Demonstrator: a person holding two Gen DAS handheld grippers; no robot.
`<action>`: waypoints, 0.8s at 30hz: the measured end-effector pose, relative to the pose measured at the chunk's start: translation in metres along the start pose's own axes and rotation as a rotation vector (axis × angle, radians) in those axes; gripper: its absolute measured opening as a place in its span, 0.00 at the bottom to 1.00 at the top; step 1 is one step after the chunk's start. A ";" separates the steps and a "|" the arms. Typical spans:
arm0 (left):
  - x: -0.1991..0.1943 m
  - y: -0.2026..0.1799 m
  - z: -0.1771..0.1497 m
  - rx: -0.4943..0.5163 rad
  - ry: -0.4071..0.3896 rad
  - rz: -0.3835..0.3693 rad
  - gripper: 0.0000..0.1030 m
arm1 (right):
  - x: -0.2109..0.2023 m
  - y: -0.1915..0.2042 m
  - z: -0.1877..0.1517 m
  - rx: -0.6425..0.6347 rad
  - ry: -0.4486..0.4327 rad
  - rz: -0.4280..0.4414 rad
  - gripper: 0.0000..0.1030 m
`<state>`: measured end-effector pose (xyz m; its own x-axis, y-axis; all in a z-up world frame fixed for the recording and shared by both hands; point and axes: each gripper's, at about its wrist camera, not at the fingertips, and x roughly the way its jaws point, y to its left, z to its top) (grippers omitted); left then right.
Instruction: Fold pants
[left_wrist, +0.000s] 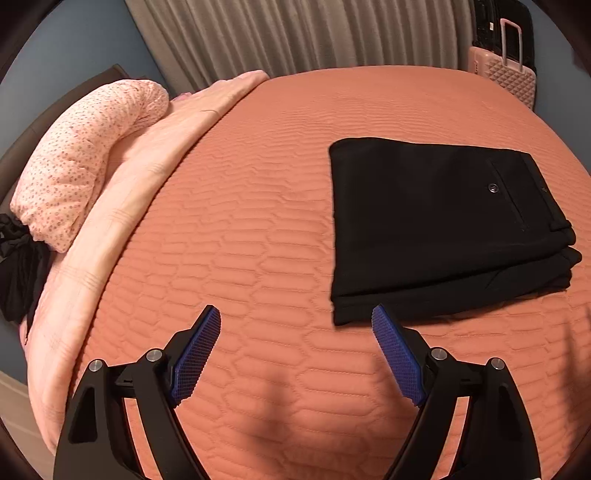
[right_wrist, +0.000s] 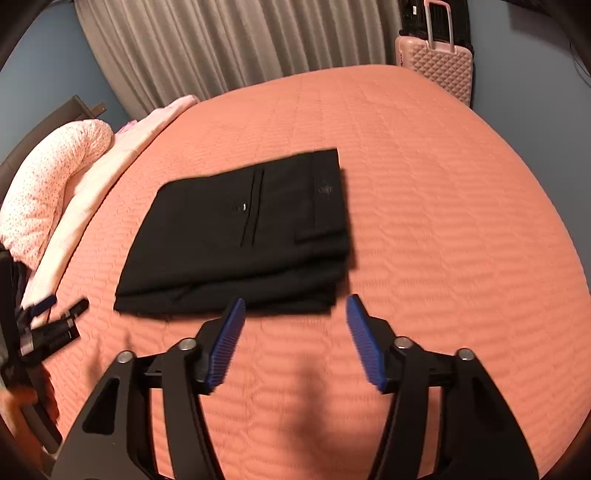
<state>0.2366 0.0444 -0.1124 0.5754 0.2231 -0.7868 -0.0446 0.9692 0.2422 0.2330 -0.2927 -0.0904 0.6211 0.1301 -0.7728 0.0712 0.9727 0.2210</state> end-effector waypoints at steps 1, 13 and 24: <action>0.000 -0.003 0.001 0.002 0.007 -0.002 0.80 | 0.003 0.001 0.009 -0.004 -0.008 -0.001 0.86; 0.088 -0.011 0.024 -0.003 0.103 0.009 0.95 | 0.117 -0.014 0.051 -0.011 0.147 -0.002 0.95; 0.110 0.020 0.034 -0.263 0.175 -0.348 0.95 | 0.140 0.000 0.025 0.135 0.185 0.252 0.95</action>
<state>0.3270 0.0852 -0.1750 0.4471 -0.1271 -0.8854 -0.0924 0.9780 -0.1870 0.3392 -0.2797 -0.1835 0.4807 0.4082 -0.7760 0.0436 0.8728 0.4861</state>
